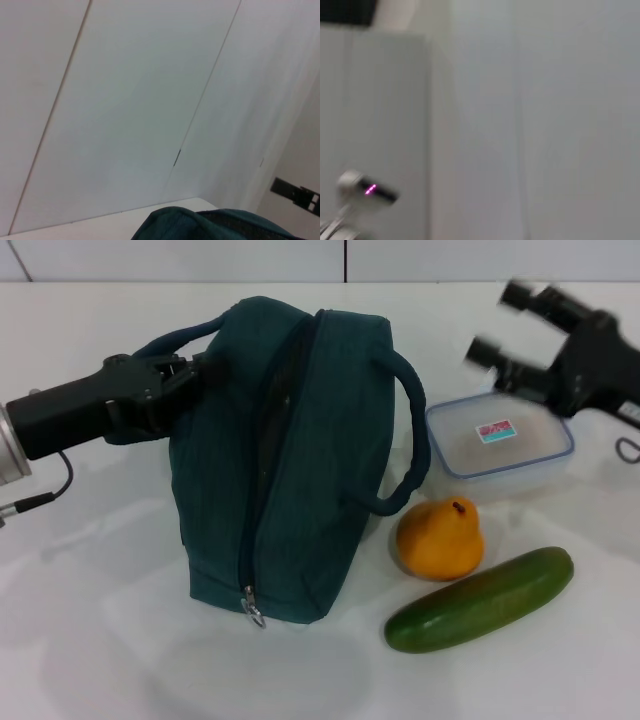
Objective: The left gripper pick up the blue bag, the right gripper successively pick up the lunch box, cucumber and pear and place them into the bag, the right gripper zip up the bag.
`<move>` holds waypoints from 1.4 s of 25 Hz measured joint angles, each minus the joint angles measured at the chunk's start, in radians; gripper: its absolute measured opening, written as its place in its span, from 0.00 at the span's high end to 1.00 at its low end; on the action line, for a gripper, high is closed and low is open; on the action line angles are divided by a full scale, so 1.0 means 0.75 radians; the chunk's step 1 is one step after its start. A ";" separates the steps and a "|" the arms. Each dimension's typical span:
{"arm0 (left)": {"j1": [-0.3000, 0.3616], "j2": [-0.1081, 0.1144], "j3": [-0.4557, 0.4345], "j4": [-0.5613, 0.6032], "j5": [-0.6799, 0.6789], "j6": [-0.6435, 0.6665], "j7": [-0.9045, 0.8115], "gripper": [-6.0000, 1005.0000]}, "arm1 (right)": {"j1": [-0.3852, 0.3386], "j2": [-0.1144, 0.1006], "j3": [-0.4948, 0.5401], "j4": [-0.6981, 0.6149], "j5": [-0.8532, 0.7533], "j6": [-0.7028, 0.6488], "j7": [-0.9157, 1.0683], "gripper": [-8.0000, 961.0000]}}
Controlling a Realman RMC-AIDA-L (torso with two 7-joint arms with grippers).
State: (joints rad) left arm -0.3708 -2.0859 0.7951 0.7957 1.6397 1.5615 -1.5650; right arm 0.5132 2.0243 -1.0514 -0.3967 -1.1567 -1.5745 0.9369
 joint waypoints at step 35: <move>-0.067 0.003 0.042 -0.047 0.111 -0.011 0.206 0.95 | -0.033 0.005 -0.009 0.632 0.571 0.326 0.674 0.14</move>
State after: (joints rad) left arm -0.4211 -2.0833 0.8263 0.7602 1.7228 1.5530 -1.4103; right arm 0.4886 2.0279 -1.0584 0.0773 -0.7287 -1.3302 1.4426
